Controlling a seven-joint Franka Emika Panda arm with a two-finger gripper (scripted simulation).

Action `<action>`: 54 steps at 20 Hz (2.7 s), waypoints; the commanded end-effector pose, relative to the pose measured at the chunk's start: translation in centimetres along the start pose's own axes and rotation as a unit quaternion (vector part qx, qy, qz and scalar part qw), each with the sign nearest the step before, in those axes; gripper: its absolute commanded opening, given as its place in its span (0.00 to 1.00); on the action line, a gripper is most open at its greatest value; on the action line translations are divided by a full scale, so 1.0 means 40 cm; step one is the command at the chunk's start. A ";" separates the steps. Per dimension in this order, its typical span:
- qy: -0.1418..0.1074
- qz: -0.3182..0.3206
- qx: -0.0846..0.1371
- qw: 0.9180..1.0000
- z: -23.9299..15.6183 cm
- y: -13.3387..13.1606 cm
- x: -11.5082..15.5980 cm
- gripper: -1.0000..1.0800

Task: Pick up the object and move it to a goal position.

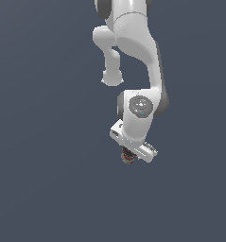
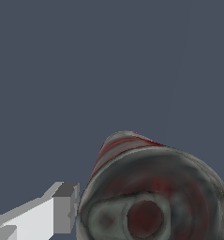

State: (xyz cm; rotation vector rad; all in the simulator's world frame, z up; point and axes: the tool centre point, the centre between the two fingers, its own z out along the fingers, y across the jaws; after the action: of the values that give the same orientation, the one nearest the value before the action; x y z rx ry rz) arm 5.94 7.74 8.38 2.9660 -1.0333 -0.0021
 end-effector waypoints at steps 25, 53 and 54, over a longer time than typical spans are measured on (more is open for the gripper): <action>0.004 -0.020 0.007 1.000 -0.038 0.014 0.012 0.00; 0.046 -0.236 0.079 0.968 -0.638 0.217 0.151 0.00; 0.047 -0.244 0.082 0.965 -0.661 0.225 0.158 0.00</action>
State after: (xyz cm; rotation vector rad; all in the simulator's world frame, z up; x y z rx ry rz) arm 5.32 -2.60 33.16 3.2344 -0.3295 0.2128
